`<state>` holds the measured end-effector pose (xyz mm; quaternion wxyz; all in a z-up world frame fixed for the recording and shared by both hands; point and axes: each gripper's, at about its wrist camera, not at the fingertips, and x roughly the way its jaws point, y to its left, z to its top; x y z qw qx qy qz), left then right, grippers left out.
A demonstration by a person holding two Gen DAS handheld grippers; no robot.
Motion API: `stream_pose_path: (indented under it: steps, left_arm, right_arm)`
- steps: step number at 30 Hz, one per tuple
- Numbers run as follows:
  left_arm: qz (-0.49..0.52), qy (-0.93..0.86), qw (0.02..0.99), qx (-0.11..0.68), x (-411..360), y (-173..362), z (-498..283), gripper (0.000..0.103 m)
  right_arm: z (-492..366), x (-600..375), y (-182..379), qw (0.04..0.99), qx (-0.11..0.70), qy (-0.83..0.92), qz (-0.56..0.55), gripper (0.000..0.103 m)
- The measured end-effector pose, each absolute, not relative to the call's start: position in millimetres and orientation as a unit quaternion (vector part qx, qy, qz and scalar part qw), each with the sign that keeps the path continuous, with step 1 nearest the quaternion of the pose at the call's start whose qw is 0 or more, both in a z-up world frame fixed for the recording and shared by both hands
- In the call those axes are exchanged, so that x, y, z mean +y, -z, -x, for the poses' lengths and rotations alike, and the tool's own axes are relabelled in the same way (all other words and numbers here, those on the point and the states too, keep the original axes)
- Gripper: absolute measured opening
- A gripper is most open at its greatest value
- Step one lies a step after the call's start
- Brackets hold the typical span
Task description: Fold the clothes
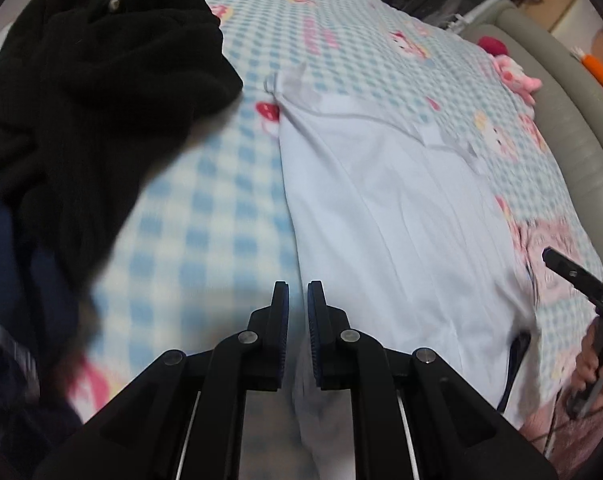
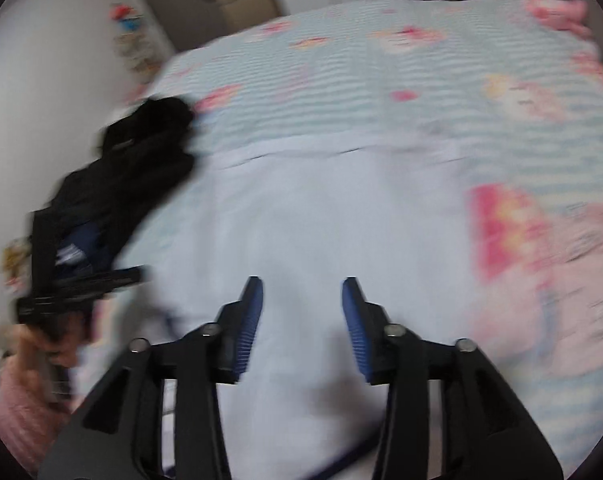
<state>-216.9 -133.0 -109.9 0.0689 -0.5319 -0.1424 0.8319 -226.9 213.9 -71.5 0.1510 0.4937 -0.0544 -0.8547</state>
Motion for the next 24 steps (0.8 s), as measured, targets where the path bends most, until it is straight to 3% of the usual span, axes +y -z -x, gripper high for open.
stream_pose_path:
  steps: [4,9,14,18,19,20,21,24]
  left_arm:
    - [0.533,-0.830,0.061,-0.152,-141.5,119.8,262.4,0.011]
    - [0.522,-0.833,0.043,-0.176,-156.0,128.4,314.3,0.011]
    - [0.510,-0.840,0.053,-0.178,-162.2,134.3,354.9,0.012]
    - [0.505,-0.845,0.055,-0.168,-164.4,138.5,370.9,0.016]
    - [0.503,-0.848,0.059,-0.160,-164.0,138.7,371.8,0.016]
    - [0.500,-0.849,0.064,-0.157,-164.1,138.9,372.0,0.016]
    - [0.498,-0.850,0.069,-0.155,-164.3,139.0,372.1,0.016]
    - [0.490,-0.853,0.083,-0.160,-167.9,138.6,373.2,0.016]
  right_arm:
    - [278.8,265.6,95.0,0.084,-0.032,0.847,-0.525,0.043]
    - [326.1,292.0,115.3,0.083,-0.045,0.843,-0.529,0.044]
    - [378.7,296.5,135.8,0.078,-0.062,0.844,-0.527,0.062]
    - [408.9,296.1,153.6,0.099,-0.097,0.839,-0.526,0.063]
    - [415.2,295.0,157.3,0.109,-0.105,0.839,-0.523,0.053]
    - [420.6,291.6,161.0,0.114,-0.099,0.836,-0.527,0.024]
    - [423.9,288.5,162.4,0.113,-0.087,0.836,-0.530,0.013]
    - [423.5,290.9,154.3,0.117,-0.075,0.847,-0.513,0.009]
